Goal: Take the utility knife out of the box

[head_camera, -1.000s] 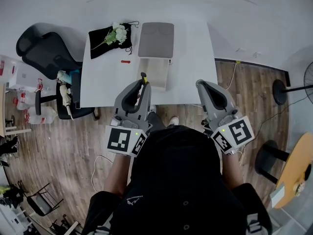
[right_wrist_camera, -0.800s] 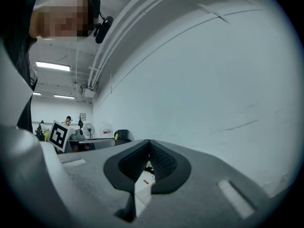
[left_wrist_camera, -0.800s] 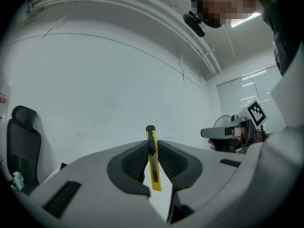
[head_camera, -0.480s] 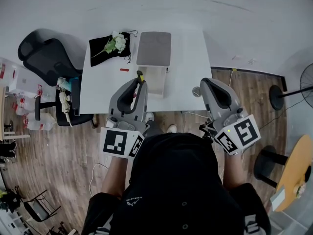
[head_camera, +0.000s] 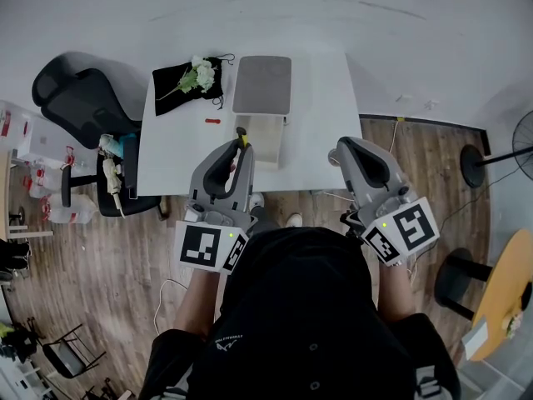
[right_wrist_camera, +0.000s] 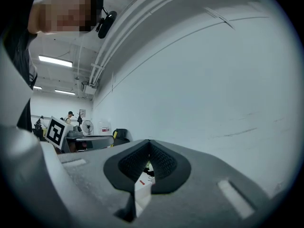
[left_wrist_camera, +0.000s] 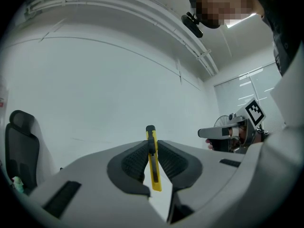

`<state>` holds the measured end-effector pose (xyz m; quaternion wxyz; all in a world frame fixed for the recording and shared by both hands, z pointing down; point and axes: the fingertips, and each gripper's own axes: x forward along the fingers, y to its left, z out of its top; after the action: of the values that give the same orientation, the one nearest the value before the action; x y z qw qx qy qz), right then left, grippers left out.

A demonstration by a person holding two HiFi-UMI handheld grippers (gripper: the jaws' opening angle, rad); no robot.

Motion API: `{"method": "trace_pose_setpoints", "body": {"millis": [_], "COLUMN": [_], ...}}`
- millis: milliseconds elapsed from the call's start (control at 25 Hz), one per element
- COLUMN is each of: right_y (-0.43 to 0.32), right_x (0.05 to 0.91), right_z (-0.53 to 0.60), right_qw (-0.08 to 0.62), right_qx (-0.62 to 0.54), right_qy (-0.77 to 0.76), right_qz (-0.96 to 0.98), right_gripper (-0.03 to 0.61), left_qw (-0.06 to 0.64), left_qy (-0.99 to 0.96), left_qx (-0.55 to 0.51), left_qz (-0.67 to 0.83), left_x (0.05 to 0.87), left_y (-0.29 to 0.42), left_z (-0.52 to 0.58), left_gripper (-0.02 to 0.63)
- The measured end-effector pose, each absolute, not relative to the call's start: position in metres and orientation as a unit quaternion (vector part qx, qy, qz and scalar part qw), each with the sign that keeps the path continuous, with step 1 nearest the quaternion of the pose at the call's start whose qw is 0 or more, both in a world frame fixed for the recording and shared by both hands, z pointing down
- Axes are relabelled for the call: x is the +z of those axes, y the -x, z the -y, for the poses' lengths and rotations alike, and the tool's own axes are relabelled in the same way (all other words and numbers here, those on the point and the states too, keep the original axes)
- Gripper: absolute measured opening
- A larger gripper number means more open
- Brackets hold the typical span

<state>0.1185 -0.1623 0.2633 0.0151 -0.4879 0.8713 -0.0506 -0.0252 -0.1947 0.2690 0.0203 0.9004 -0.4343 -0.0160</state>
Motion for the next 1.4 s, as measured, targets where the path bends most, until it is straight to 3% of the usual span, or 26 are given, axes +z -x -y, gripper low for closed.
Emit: {"method": "trace_pose_setpoints", "body": {"millis": [1400], "right_y": [-0.126], "right_x": [0.271], "right_z": [0.177], "right_qw": [0.010], "right_qx": [-0.058], "right_qy": [0.486], "right_qz": [-0.872], "right_gripper": [0.005], "left_qw": [0.030], "left_qy": [-0.905], "left_qx": [-0.009], "left_qz": [0.424], "left_x": [0.279], "left_y": [0.009], "left_z": [0.209], "left_gripper": [0.058]}}
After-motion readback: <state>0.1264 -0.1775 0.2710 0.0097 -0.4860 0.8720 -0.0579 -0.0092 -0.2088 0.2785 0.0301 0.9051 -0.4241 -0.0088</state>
